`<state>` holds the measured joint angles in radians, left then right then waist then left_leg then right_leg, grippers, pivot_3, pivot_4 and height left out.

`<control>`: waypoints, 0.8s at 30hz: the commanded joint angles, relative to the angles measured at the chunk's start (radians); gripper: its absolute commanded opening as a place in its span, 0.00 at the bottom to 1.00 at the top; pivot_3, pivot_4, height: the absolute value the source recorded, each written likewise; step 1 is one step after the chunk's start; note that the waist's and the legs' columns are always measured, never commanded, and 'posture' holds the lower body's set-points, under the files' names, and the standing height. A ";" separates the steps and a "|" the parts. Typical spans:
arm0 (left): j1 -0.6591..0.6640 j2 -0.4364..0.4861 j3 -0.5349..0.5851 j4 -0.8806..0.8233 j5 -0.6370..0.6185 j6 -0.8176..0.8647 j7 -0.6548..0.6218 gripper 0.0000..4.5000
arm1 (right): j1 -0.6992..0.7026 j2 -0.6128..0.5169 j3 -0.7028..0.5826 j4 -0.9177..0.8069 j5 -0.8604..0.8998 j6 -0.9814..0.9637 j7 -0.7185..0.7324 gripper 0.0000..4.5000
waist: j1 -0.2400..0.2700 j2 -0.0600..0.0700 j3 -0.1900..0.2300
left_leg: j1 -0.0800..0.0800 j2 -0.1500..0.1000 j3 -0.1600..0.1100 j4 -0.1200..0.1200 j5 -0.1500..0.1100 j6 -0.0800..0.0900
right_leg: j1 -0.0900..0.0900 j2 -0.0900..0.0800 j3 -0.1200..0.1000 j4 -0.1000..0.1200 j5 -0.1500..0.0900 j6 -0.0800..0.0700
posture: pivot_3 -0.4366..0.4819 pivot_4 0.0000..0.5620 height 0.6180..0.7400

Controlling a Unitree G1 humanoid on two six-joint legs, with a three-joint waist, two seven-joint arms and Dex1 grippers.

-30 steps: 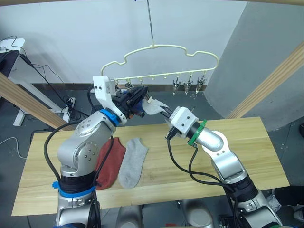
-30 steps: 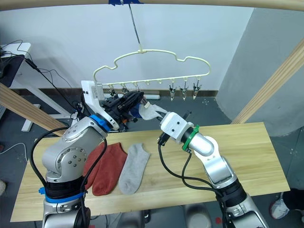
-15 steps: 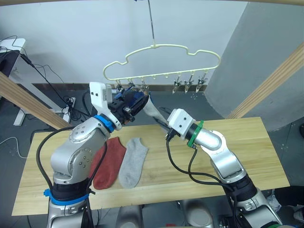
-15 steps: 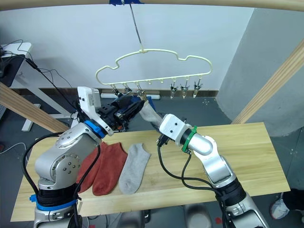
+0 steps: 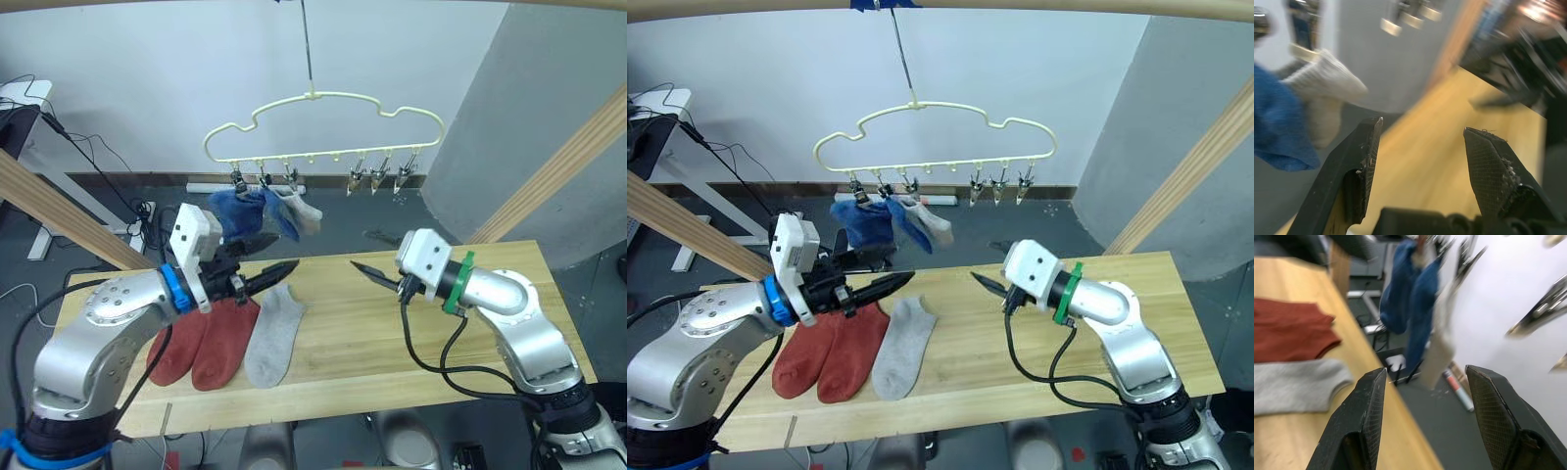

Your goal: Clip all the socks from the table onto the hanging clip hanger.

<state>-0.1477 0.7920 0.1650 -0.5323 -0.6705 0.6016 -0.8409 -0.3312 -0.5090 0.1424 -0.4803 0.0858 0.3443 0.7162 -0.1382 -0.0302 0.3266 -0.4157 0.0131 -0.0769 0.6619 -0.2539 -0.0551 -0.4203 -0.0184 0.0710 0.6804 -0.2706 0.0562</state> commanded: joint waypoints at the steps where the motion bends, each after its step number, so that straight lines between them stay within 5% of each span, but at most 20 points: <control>1: -0.010 0.005 0.038 -0.016 -0.018 -0.062 -0.057 0.65 | -0.035 -0.021 -0.059 -0.075 0.060 0.101 -0.005 0.59 | 0.000 0.000 0.000 | 0.000 0.000 0.000 0.000 0.000 0.000 | 0.000 0.000 0.000 0.000 0.000 0.000 | 0.25 0.59 1.00; 8: -0.036 -0.034 0.015 0.000 -0.009 -0.147 -0.106 0.65 | -0.106 0.091 -0.102 -0.133 0.155 0.347 -0.140 0.59 | -0.001 0.000 0.000 | -0.001 0.000 0.000 -0.001 0.000 0.000 | -0.001 0.000 -0.001 0.000 0.000 0.000 | 0.24 0.57 1.00; 24: -0.116 -0.076 -0.008 0.032 -0.005 -0.163 -0.097 0.65 | -0.225 0.192 -0.043 -0.038 0.132 0.418 -0.296 0.59 | -0.003 0.000 0.000 | -0.001 0.000 0.000 -0.001 0.000 0.000 | -0.001 -0.001 0.000 0.000 0.000 0.000 | 0.26 0.52 1.00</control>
<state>-0.2607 0.7172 0.1506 -0.4773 -0.6698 0.4523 -0.9363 -0.5468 -0.3234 0.0990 -0.5097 0.2193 0.7752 0.4311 -0.1410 -0.0300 0.3266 -0.4169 0.0133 -0.0771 0.6611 -0.2539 -0.0550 -0.4215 -0.0190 0.0705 0.6802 -0.2707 0.0561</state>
